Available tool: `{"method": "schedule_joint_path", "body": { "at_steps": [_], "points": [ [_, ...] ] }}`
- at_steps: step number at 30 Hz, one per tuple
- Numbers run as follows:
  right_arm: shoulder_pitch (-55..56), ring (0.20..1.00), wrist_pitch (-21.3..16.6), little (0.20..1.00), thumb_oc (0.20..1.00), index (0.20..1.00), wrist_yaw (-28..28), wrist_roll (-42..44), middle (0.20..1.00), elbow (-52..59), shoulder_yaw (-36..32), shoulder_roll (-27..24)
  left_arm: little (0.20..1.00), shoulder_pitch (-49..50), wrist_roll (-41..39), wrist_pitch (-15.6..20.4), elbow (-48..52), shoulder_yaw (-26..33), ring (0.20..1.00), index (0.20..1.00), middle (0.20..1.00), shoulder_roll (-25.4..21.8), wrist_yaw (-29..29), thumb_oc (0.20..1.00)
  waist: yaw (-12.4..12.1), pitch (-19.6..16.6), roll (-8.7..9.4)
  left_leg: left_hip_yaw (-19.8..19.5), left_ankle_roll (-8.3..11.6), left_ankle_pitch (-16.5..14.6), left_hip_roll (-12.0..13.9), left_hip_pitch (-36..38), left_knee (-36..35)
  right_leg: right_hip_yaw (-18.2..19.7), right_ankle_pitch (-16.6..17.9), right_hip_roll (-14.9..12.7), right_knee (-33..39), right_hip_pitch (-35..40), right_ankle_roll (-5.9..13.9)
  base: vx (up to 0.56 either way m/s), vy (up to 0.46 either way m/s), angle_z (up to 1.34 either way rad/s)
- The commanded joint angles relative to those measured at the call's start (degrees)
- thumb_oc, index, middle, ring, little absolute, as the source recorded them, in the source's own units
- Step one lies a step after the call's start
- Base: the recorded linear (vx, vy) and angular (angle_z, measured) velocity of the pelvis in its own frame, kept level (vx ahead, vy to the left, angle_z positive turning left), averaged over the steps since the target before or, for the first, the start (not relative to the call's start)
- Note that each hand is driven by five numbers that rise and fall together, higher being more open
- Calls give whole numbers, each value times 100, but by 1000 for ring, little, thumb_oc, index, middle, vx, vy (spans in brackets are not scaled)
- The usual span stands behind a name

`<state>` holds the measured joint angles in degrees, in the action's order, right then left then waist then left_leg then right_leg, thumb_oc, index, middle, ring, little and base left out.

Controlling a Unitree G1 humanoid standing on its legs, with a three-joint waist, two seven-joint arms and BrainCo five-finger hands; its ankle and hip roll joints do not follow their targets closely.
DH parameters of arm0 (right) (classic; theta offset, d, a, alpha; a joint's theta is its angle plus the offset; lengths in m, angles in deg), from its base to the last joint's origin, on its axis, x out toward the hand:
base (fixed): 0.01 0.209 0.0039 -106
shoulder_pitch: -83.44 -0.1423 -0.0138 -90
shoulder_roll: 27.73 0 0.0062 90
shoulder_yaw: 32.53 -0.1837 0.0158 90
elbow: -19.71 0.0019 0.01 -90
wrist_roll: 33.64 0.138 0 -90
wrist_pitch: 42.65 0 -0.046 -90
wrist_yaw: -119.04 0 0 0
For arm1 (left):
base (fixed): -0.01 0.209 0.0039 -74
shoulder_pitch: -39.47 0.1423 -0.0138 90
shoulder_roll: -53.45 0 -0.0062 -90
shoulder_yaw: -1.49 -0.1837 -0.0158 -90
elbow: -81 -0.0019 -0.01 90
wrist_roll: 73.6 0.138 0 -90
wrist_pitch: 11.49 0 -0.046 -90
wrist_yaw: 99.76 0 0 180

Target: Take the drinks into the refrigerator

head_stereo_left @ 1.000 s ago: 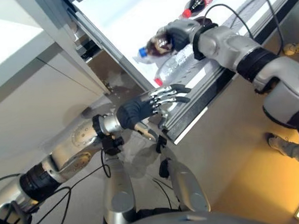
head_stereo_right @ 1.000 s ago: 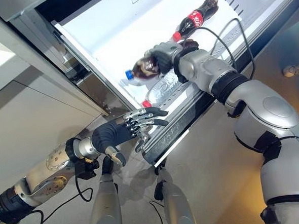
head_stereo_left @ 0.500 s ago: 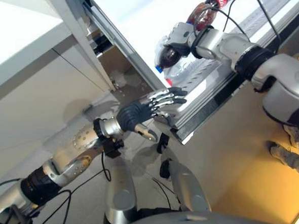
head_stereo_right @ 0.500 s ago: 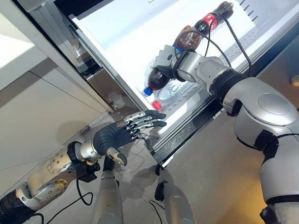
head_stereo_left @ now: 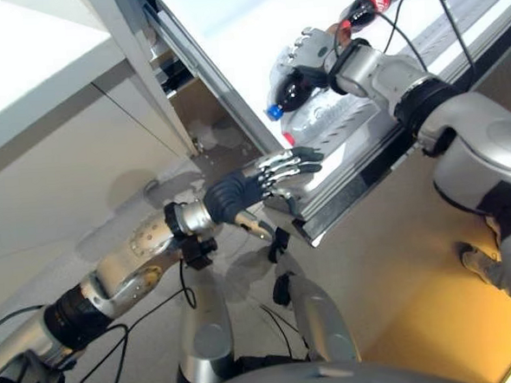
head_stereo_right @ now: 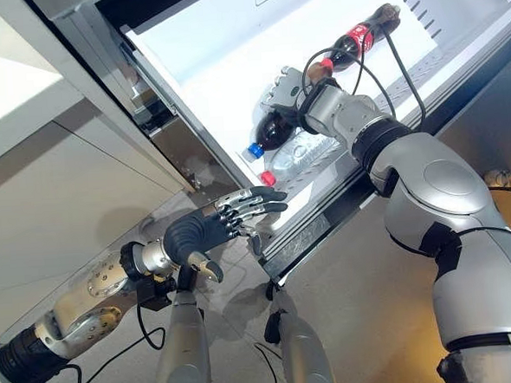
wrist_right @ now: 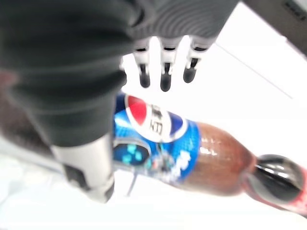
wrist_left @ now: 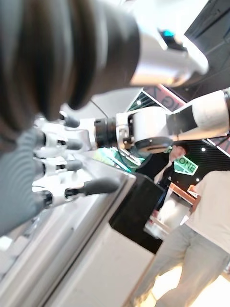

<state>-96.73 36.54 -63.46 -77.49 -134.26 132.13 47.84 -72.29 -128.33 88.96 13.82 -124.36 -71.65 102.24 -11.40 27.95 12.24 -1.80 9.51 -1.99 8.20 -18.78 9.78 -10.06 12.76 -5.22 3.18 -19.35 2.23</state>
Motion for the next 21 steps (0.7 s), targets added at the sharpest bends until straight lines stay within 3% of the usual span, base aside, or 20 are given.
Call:
{"method": "schedule_joint_path", "body": {
  "at_steps": [1,14,19,20,21],
  "points": [
    [-698,1000,201,1000,1000,1000,-2,-28,1000,-407,299,-374,1000,161,62,177,560,114,1000,1000,1000,-106,112,1000,-40,184,-109,88,-768,413,-482,529,-1116,-62,-795,307,-777,315,347,0,0,0],
    [-935,1000,43,1000,1000,1000,98,699,1000,-41,258,-804,1000,29,-34,107,434,142,1000,1000,1000,-285,369,1000,-167,133,-184,172,-765,227,-580,1043,-940,-46,-885,187,-864,848,325,3,0,0],
    [-1242,1000,-98,1000,1000,1000,101,1375,1000,1270,190,-1551,1000,428,-5,77,388,473,1000,1000,1000,-374,449,1000,-30,-176,-116,315,-752,104,-570,1326,-891,36,-912,161,-858,1102,327,61,39,-14],
    [-724,1000,-150,1000,1000,1000,116,1479,1000,2827,-352,-2388,1000,865,158,24,302,918,1000,1000,1000,-313,374,1000,166,-373,-147,421,-793,-5,-571,1515,-824,134,-971,160,-910,1234,321,76,76,-18],
    [-683,1000,-159,1000,1000,1000,103,1582,1000,3235,-523,-2722,1000,1021,185,18,303,1063,1000,1000,1000,-320,361,1000,214,-438,-158,465,-797,-39,-575,1581,-804,170,-994,167,-927,1296,323,92,76,-11]
  ]
}}
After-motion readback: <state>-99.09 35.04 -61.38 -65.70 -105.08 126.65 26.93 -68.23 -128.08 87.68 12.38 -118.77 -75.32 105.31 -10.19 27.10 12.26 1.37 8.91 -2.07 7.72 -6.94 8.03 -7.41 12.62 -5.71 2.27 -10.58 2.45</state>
